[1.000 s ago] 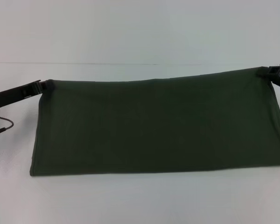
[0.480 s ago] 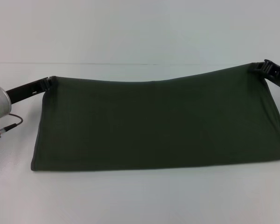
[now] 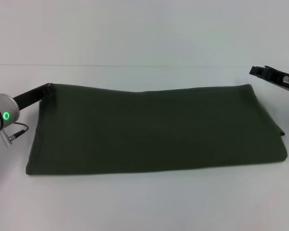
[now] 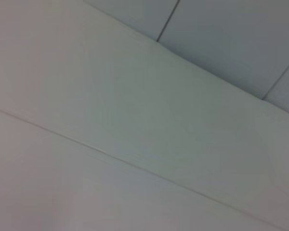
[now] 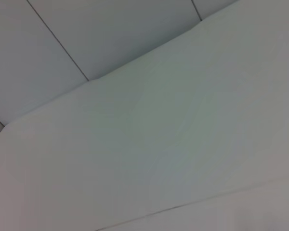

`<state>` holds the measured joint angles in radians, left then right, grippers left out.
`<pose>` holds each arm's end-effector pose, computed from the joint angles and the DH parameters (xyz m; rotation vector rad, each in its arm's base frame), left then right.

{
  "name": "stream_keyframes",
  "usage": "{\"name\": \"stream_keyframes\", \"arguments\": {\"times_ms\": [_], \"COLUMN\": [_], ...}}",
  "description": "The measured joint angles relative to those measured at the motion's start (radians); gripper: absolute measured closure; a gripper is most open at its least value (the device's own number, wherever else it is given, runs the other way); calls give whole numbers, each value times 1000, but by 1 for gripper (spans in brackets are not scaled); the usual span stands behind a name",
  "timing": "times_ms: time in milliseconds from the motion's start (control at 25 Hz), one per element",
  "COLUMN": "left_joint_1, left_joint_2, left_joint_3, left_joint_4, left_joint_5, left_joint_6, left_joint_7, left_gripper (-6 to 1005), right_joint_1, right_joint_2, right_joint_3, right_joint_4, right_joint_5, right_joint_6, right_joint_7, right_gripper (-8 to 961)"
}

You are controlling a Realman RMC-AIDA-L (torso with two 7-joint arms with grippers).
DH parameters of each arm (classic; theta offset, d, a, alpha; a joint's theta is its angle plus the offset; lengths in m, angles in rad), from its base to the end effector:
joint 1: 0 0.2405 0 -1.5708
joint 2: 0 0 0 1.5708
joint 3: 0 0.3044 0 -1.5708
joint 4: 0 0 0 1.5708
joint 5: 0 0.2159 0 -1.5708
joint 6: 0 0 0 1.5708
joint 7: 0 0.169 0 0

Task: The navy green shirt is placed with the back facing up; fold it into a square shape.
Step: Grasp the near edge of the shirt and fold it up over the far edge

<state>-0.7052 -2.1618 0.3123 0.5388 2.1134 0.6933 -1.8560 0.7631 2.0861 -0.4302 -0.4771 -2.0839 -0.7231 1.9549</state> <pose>-0.3557 0.4707 -0.0317 -1.6716 -1.3929 -0.6263 0.3268 0.4978 -0.0214 -1.7669 1.3970 0.6567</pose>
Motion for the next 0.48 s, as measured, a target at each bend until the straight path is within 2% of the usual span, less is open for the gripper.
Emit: {"name": "stream_keyframes", "arguments": {"times_ms": [240,280,480], "left_joint_1": [-1,-1,5], "left_joint_2": [0,0,-1], "left_joint_3": [6,6,6], "left_joint_4": [-45,-47,-50], "left_joint_5": [-40,-40,-51], "left_joint_6": [-45,-46,-48], "left_joint_7": [52,57,62], "left_gripper": [959,914,709], "right_joint_1": [-16,-21,-53], "right_joint_2": [-4,-4,-1], "right_joint_3": [0,0,1], "right_joint_4": [1,1,2], "right_joint_5": [29,38,101], "right_joint_6": [-12,-17,-81], "right_joint_7": [-14,-14,-55], "right_gripper": [704,680,433]}}
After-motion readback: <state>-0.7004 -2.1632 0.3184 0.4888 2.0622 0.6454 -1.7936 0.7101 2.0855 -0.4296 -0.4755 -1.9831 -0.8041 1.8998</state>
